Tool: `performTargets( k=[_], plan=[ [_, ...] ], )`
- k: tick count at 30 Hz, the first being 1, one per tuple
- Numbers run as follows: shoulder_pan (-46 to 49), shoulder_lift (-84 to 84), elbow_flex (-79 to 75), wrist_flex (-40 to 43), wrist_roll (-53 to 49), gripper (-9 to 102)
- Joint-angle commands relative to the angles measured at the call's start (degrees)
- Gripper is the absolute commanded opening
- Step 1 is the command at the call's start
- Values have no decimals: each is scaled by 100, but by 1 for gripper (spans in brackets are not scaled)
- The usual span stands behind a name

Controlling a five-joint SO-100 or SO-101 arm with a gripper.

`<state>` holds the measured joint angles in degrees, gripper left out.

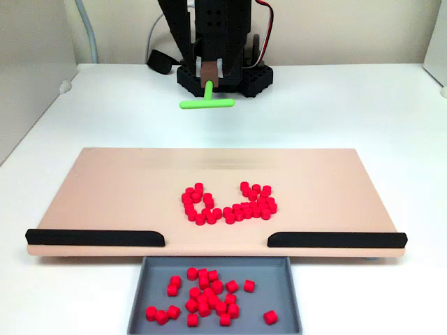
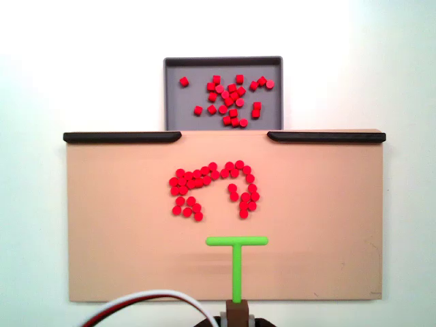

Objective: Push granules from right to the grey container

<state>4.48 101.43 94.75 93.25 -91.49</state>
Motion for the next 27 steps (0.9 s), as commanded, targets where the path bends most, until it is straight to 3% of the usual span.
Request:
performTargets(
  k=[1, 27],
  plan=[
    [35, 70, -237, -26, -18, 0],
    [299, 44, -246, -132, -343, 0]
  ],
)
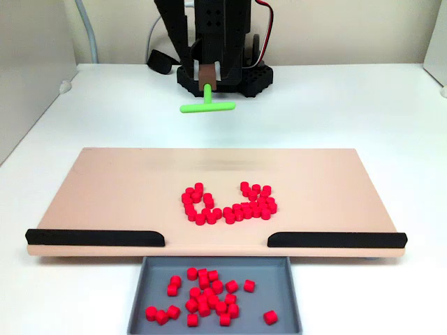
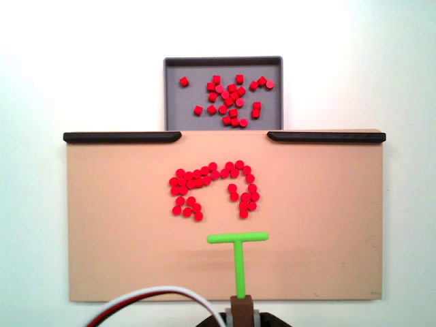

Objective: Push granules from right to the grey container

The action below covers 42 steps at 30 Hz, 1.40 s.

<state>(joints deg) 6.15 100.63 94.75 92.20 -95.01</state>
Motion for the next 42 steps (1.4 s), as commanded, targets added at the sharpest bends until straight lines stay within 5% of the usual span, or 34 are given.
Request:
performTargets(
  k=[1, 17, 22, 35, 42],
  plan=[
    [202, 149, -246, -26, -97, 0],
    [1274, -132, -246, -519, -3375, 0],
    [1389, -598, -246, -1099, -3753, 0],
    [1477, -1828, -1731, -1072, -3955, 0],
    [1661, -2013, -1811, -791, -7022, 0]
  ],
)
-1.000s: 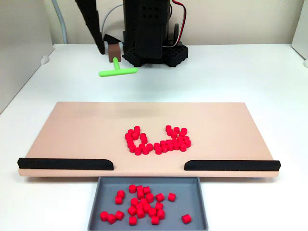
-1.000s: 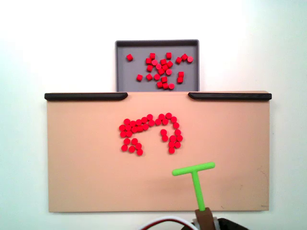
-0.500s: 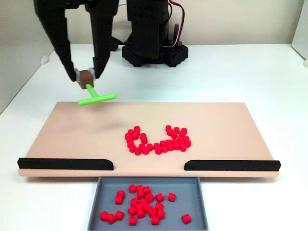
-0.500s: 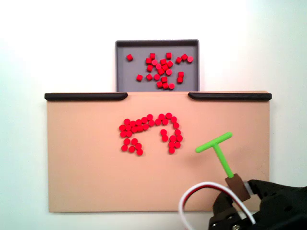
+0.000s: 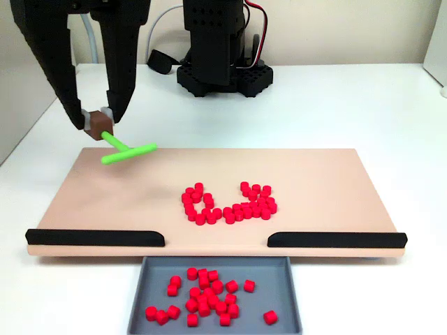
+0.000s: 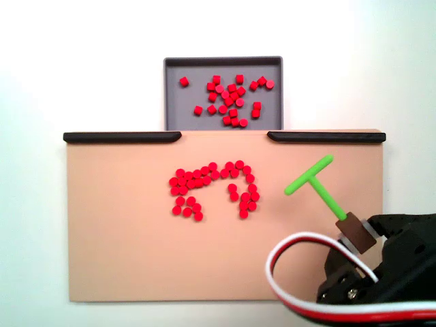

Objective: Push granules from right to the grey container

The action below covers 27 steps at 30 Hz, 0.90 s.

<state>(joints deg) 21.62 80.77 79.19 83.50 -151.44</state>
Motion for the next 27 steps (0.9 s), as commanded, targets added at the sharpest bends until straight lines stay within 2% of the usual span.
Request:
performTargets(
  k=[1, 6, 13, 21, 27],
  plan=[
    [141, -105, -360, 149, -1767, 0],
    [255, -580, -765, 220, -3639, 0],
    [352, -958, -1195, 360, -5133, 0],
    [431, -1354, -1433, 343, -5897, 0],
    [387, -1477, -1450, 281, -6029, 0]
  ],
)
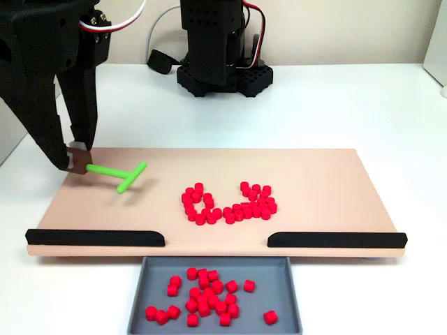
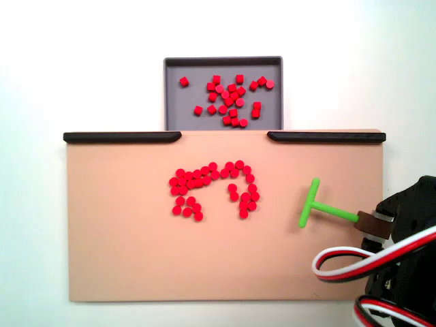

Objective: Push granules from right to the grey container

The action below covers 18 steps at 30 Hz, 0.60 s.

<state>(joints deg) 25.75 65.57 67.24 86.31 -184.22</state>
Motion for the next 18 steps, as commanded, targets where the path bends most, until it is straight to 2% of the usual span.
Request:
performTargets(
  k=[1, 18],
  plan=[
    [-44, 26, -255, 0, -2751, 0],
    [-308, -466, -545, -123, -2628, 0]
  ],
)
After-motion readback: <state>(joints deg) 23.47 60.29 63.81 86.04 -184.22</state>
